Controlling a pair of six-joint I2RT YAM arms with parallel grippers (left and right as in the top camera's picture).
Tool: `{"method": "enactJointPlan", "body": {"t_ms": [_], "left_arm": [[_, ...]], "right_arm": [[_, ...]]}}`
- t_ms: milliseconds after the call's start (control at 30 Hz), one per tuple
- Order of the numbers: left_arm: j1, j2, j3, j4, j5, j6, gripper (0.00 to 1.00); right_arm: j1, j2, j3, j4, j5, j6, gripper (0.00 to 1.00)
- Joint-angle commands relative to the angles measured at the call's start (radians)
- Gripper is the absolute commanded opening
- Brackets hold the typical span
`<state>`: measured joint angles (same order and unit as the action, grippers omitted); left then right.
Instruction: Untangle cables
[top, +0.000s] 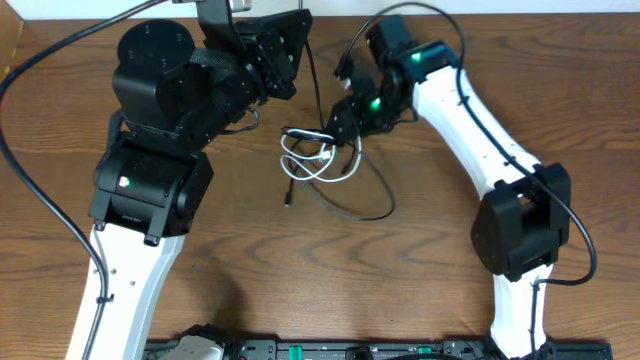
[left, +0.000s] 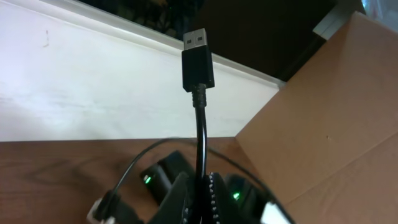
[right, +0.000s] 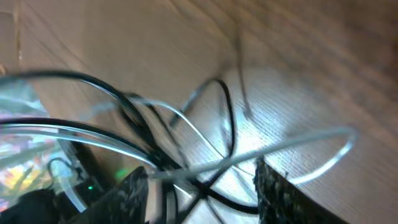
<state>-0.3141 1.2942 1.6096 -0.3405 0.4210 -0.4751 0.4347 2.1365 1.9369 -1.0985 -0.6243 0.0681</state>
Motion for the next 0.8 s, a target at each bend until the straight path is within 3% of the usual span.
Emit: {"method": "enactJointPlan", "body": {"t_ms": [0, 300, 367, 400, 433, 667, 767], "left_arm": [[0.005, -0.008, 0.005, 0.006, 0.017, -0.009, 0.07], [0.073, -0.022, 0.005, 0.004, 0.017, -0.008, 0.07], [0.109, -0.026, 0.005, -0.018, 0.017, -0.005, 0.08], [0.127, -0.027, 0.005, -0.032, 0.017, 0.002, 0.07], [0.144, -0.027, 0.005, -0.051, 0.017, 0.012, 0.07], [0.213, 0.003, 0.003, -0.279, 0.017, 0.163, 0.09], [0.209, 0.033, 0.000, -0.363, 0.017, 0.220, 0.38]], "right_arm": [[0.005, 0.009, -0.098, 0.042, 0.056, 0.014, 0.48], [-0.082, 0.006, -0.166, 0.039, 0.515, 0.202, 0.29], [-0.117, 0.005, -0.166, 0.026, 0.517, 0.201, 0.26], [-0.134, 0.005, -0.166, 0.018, 0.511, 0.201, 0.19], [-0.148, 0.004, -0.166, 0.010, 0.502, 0.201, 0.02], [-0.204, -0.051, -0.165, -0.001, 0.274, 0.056, 0.01], [-0.205, -0.123, -0.163, -0.012, 0.132, -0.013, 0.01]]}}
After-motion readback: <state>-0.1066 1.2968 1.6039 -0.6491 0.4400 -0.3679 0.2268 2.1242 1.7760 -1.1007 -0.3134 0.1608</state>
